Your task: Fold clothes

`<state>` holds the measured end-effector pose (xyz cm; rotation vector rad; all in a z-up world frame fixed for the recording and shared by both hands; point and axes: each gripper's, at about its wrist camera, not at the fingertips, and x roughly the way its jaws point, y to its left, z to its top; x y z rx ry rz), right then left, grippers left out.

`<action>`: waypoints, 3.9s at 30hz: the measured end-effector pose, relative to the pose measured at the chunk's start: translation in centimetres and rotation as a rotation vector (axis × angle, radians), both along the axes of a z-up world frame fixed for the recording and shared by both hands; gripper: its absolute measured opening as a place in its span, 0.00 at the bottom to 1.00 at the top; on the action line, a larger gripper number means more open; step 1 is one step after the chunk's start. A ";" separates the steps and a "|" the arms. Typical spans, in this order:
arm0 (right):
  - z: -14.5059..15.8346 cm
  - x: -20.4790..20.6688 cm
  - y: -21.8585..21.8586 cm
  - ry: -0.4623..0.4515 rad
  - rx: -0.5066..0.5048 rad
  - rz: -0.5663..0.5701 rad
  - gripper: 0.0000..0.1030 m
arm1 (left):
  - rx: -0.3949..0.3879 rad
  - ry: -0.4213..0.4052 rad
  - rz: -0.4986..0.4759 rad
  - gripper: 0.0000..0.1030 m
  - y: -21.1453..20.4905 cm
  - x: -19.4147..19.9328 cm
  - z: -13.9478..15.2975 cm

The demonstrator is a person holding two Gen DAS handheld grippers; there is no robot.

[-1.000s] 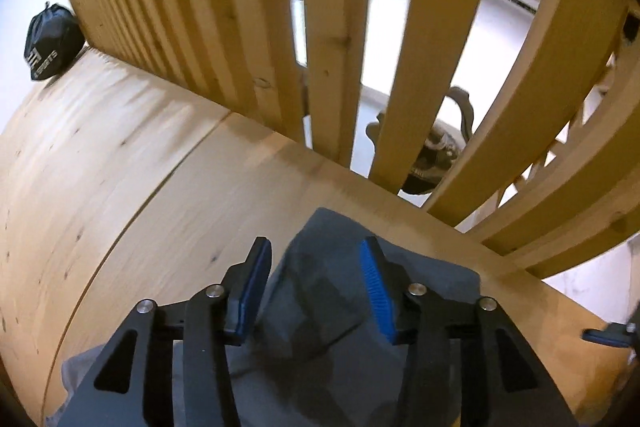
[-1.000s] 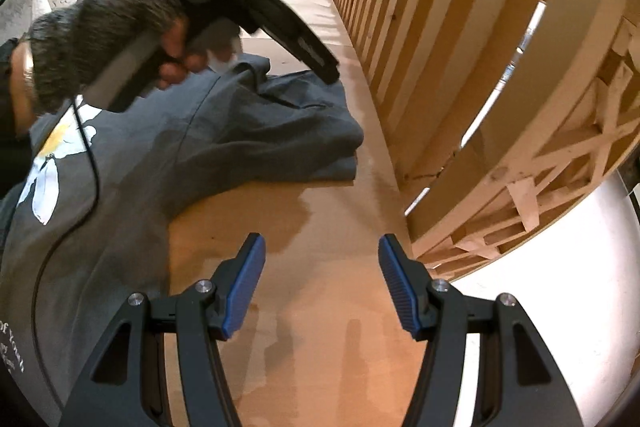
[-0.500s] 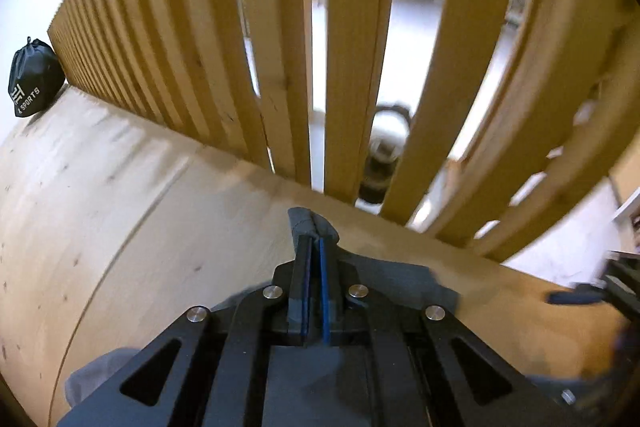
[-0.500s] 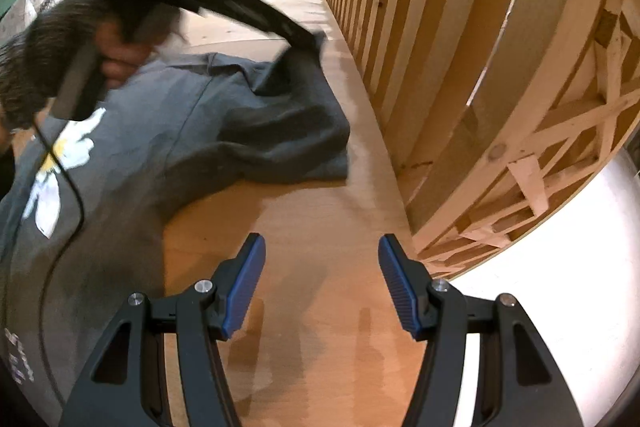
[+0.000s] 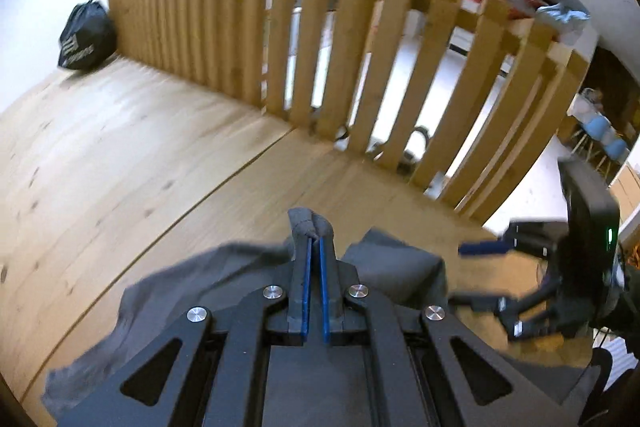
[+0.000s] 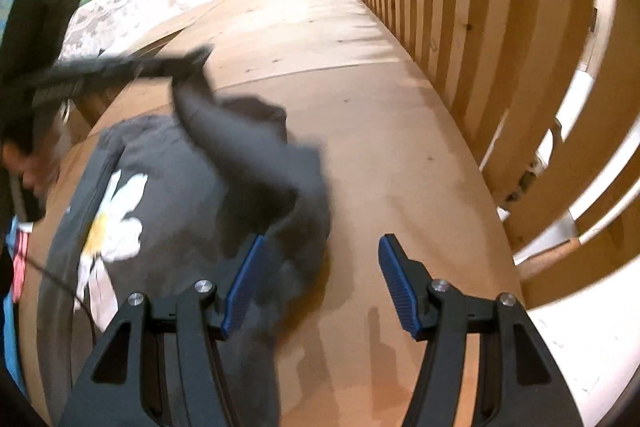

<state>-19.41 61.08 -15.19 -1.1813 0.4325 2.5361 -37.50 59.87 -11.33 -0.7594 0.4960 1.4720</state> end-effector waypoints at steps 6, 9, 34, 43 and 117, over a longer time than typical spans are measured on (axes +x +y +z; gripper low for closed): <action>0.1 -3.6 0.6 -0.016 -0.031 0.008 0.57 | -0.086 -0.004 0.031 0.03 -1.7 -1.1 -3.5; 0.1 -5.3 1.2 -0.039 -0.064 0.009 0.57 | -0.172 0.004 0.042 0.03 -2.4 -1.7 -6.1; 4.2 -5.7 -6.0 -0.031 -0.005 0.243 0.06 | -0.078 -0.030 0.120 0.04 -0.2 -4.5 -6.6; -0.6 -4.4 -14.5 -0.245 -0.039 0.506 0.38 | -0.244 0.067 0.251 0.19 -3.5 -12.2 -9.2; -3.9 -24.7 5.8 -0.373 0.217 0.052 0.15 | -0.283 0.107 0.133 0.35 11.7 -60.4 -24.1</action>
